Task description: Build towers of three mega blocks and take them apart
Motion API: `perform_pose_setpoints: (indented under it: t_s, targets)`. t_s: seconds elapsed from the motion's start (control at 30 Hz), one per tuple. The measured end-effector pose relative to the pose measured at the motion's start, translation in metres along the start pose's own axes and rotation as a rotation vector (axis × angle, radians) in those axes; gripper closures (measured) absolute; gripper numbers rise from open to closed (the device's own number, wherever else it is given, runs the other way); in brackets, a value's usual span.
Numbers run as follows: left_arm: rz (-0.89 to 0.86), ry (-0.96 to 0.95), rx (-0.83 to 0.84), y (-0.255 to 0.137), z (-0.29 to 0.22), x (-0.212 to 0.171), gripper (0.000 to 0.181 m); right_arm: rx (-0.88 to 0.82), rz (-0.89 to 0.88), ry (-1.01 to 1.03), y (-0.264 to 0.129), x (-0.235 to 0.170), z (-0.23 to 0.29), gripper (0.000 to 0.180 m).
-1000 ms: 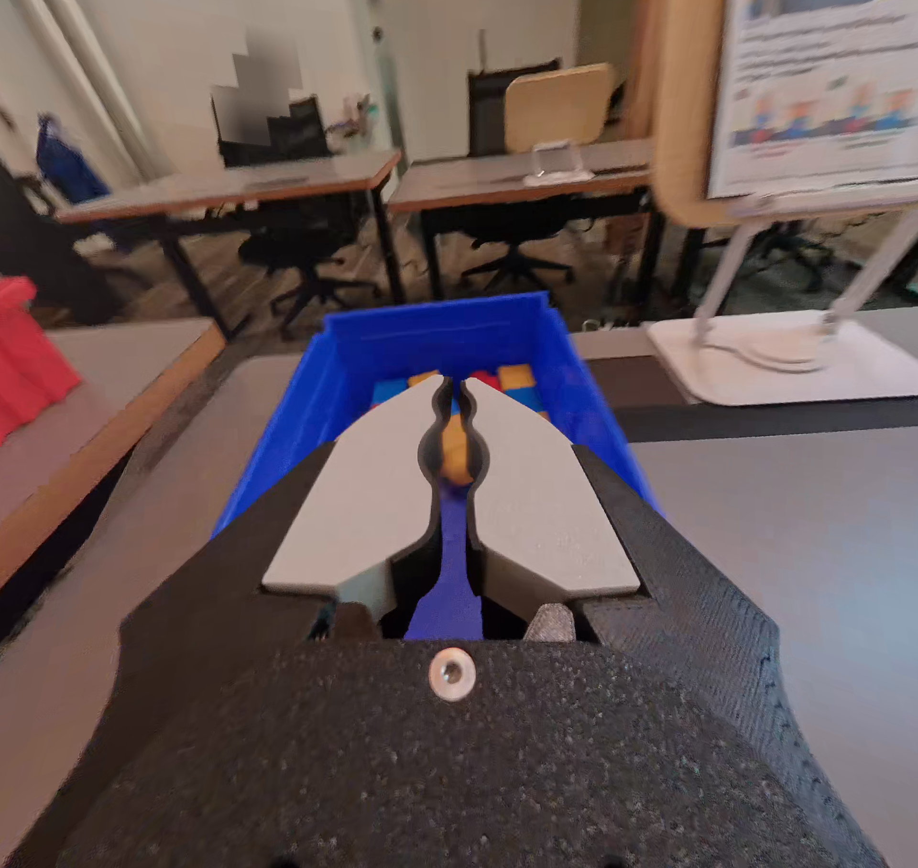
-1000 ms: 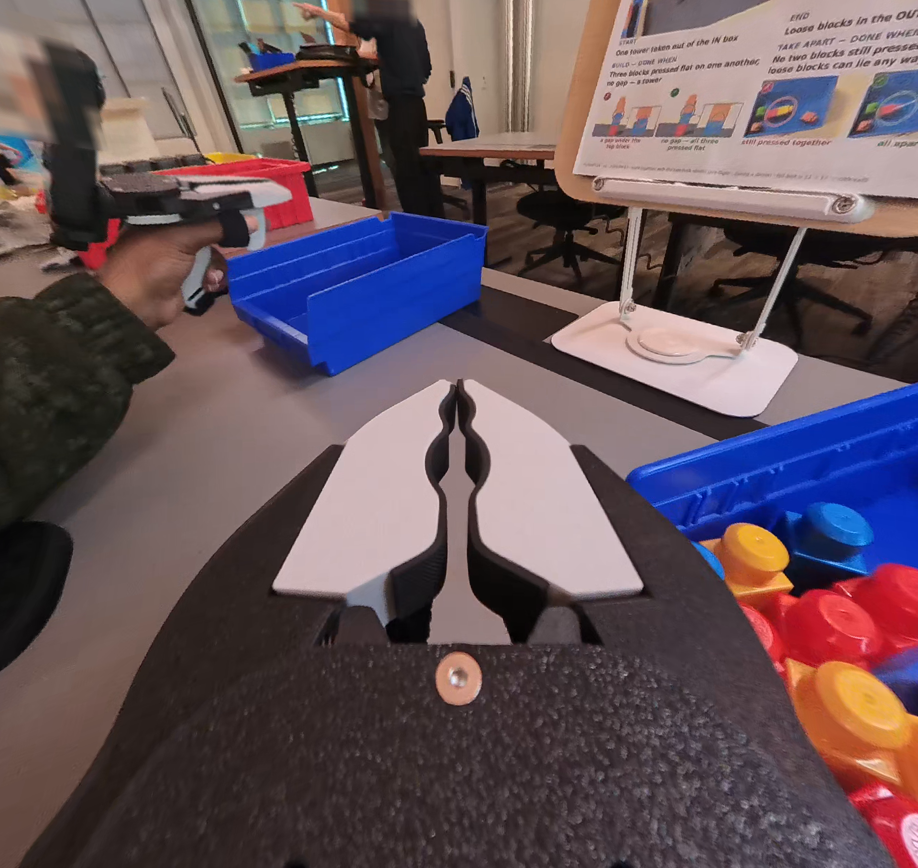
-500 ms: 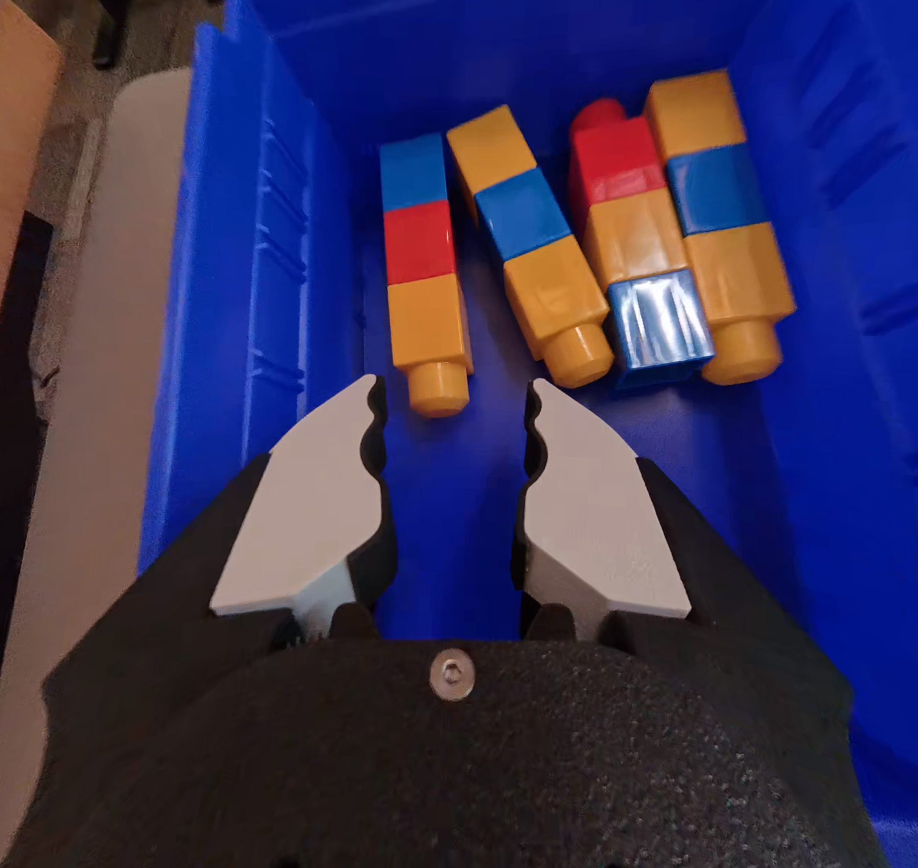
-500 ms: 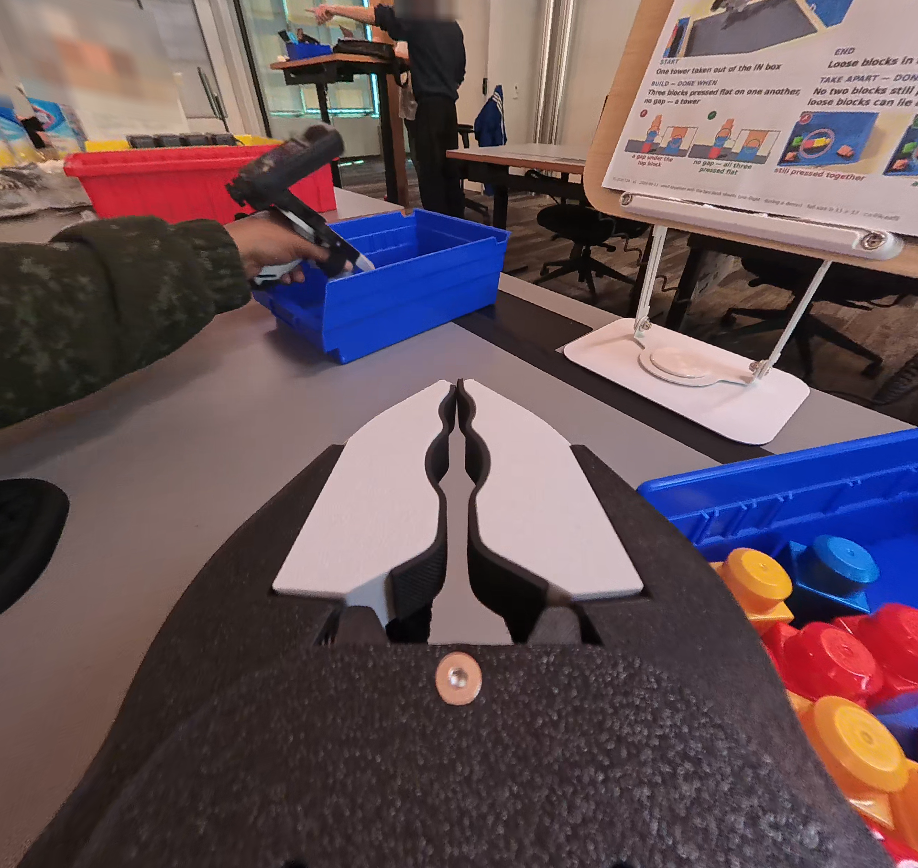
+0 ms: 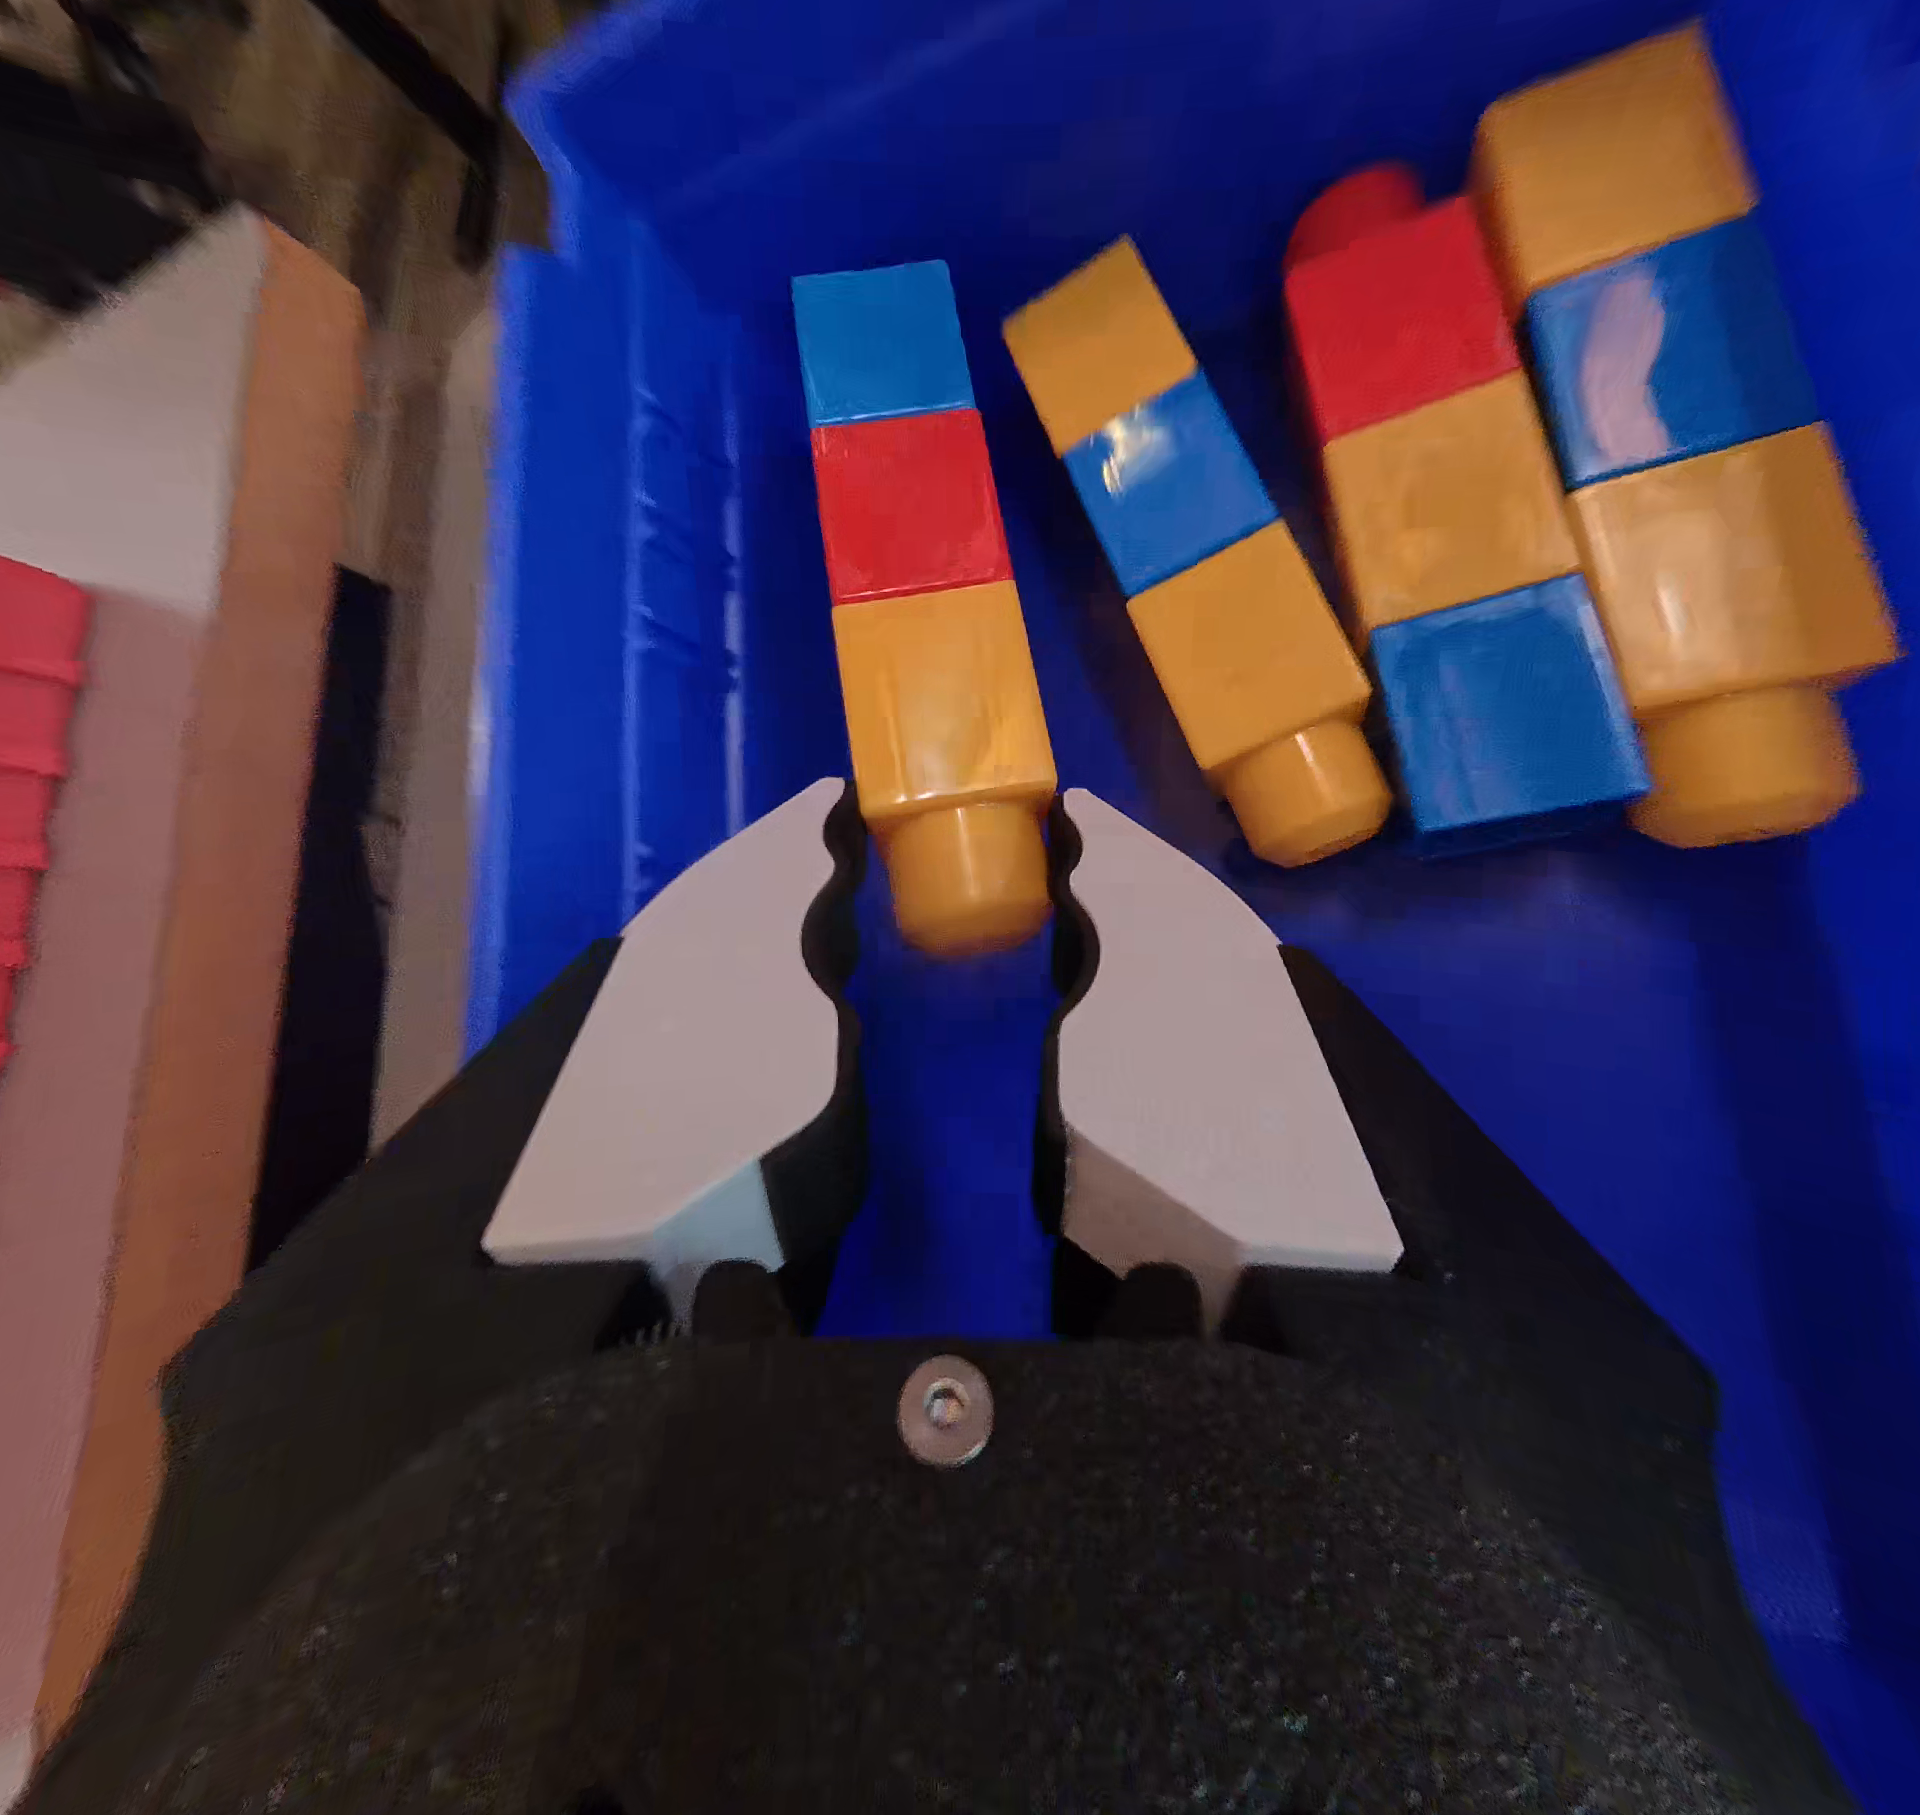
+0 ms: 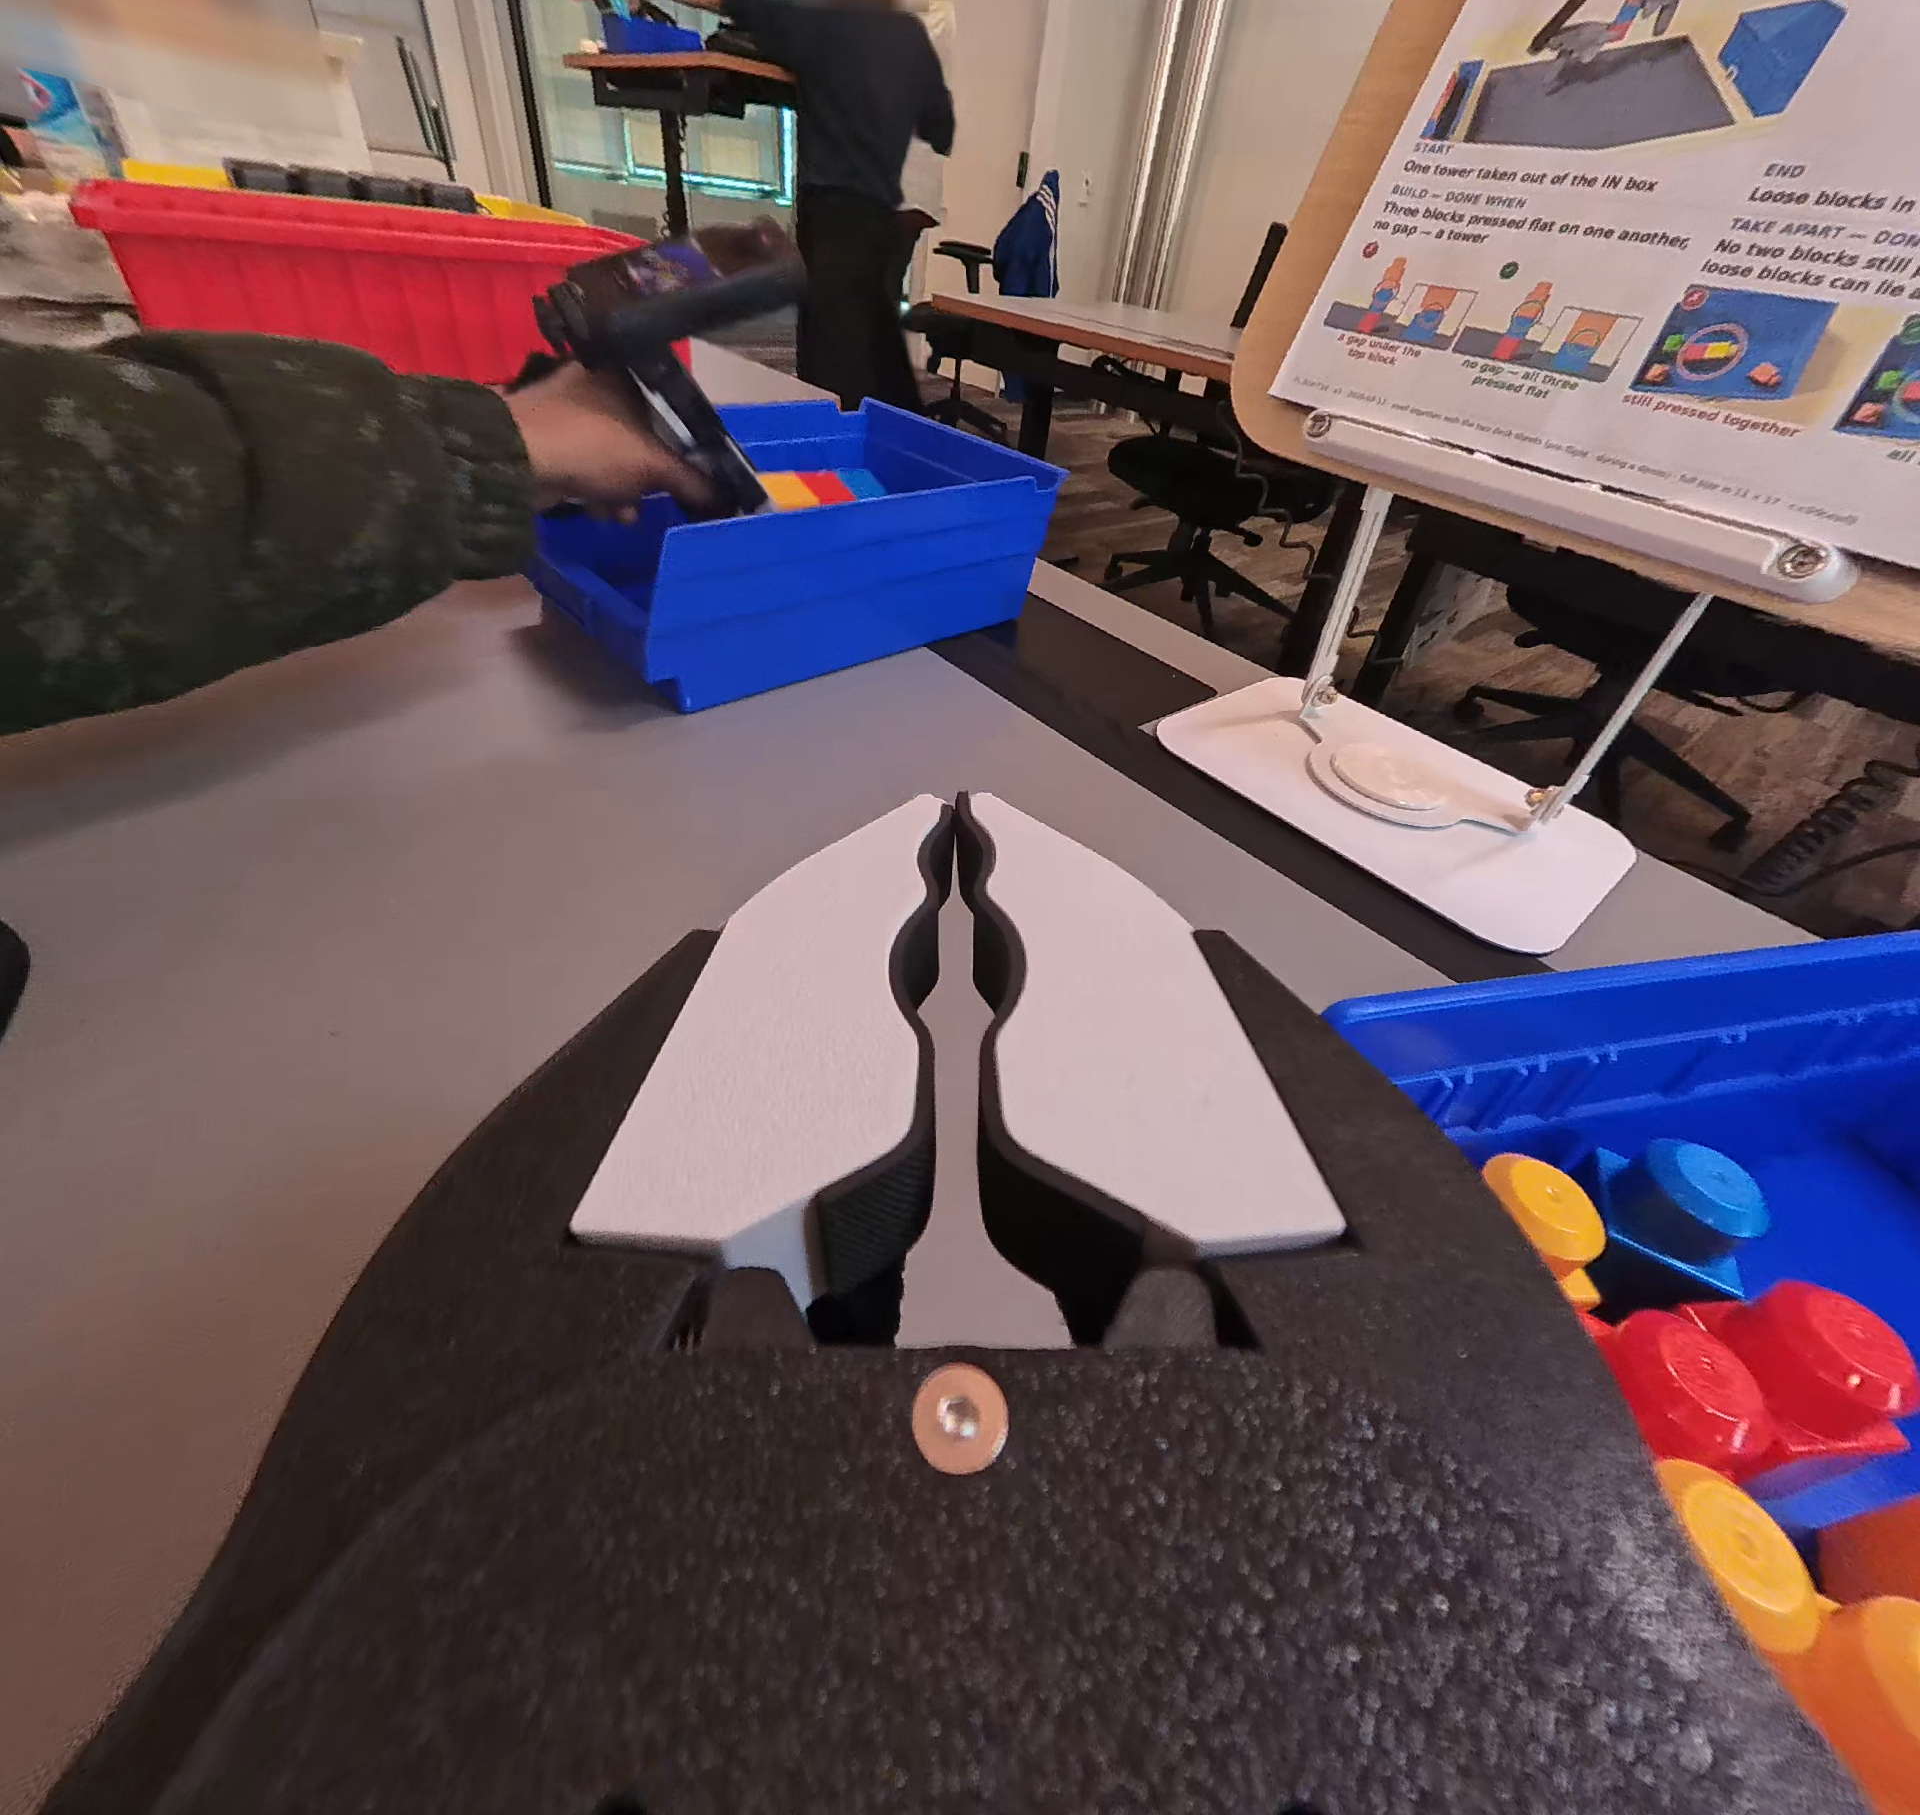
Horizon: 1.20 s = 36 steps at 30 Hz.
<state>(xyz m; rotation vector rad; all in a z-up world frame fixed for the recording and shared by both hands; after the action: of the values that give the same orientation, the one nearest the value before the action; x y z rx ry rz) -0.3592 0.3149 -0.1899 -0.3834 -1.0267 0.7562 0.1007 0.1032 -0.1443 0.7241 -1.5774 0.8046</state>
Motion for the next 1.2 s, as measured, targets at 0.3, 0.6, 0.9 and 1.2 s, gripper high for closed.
perform_pose_setpoints:
  t_s: [0.3,0.6,0.9,1.2]
  targets:
    - [-0.503,0.214,0.020,-0.180,-0.026,0.050,0.147,-0.049,0.006,-0.088,0.009,-0.003,0.006,0.177]
    - [-0.533,0.656,-0.522,-0.290,-0.173,0.004,0.147,-0.072,0.021,-0.361,0.005,0.010,0.021,0.117]
    - [-0.384,1.254,-0.762,-0.335,-0.225,-0.030,0.147,0.123,0.393,-0.613,0.020,-0.029,0.038,0.114]
    - [-1.015,0.499,-1.254,-0.359,-0.175,0.011,0.148,0.329,-0.083,-0.035,-0.011,0.009,0.021,0.142]
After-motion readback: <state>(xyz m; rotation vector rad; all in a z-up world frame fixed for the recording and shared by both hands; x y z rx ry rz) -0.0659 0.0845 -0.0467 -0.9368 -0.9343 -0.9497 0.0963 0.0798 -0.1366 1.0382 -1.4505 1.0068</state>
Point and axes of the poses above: each gripper's, where its closed fingertips meet, y out along the fingers, x out of its top, z = x × y across the jaws, the point moved 8 cm from there along -y, back along the fingers, and after that the axes turned 7 degrees about x, right-handed, at the moved point
